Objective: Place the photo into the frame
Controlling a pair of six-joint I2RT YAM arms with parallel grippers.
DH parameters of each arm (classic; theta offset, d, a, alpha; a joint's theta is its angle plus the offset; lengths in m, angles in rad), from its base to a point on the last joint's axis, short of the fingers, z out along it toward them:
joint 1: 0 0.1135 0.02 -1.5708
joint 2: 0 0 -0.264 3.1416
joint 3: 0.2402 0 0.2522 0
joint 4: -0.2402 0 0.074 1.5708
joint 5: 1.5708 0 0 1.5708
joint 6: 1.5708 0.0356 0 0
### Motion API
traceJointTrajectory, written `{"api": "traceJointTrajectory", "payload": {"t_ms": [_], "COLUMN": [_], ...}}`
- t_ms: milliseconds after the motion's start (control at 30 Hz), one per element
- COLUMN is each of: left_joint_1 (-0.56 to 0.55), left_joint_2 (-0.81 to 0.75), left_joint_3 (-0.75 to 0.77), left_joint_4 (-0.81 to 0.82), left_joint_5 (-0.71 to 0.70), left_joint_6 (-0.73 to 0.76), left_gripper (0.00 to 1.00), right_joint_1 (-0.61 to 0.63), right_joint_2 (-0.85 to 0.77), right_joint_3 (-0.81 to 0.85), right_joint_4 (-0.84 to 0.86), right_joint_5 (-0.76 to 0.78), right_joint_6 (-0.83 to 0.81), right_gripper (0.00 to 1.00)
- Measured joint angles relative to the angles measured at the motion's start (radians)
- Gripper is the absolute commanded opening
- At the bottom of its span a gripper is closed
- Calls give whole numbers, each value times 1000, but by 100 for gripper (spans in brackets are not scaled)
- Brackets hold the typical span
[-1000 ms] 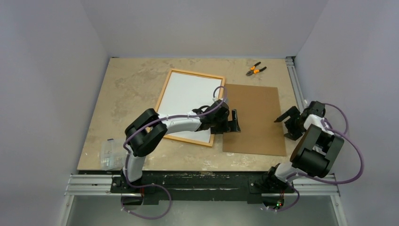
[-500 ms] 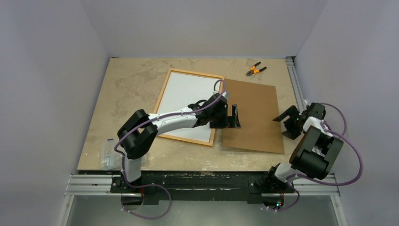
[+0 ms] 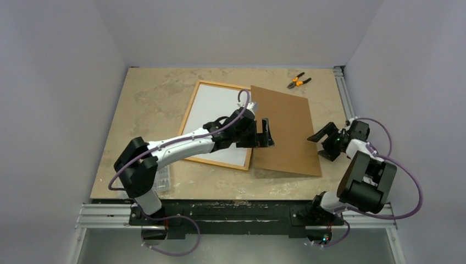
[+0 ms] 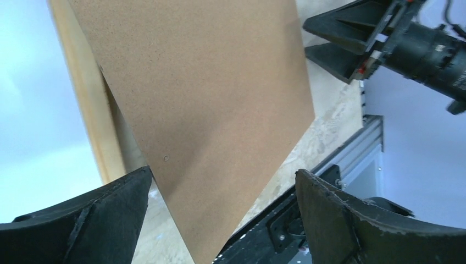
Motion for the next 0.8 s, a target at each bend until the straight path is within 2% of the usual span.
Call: {"api": "traceJointTrajectory", "payload": {"t_ms": [200, 500, 633, 800], "left_joint_1": [0, 2, 14, 43], "left_joint_2": [-11, -52, -117, -168], "left_joint_3": [-66, -91, -153, -229], "left_joint_4": [-89, -290, -298, -250], "left_joint_5": [-91, -281, -312, -283], "left_joint_6": [-8, -21, -20, -4], "left_gripper": [100, 100, 100, 100], "right_joint_1": [101, 132, 132, 132], "right_joint_2": [-42, -130, -158, -171], "right_joint_3": [-42, -74, -72, -62], "right_joint_4": [37, -64, -127, -183], "right_joint_5": [19, 58, 94, 126], "right_joint_6": [37, 88, 80, 65], "right_gripper": [83, 84, 84, 84]}}
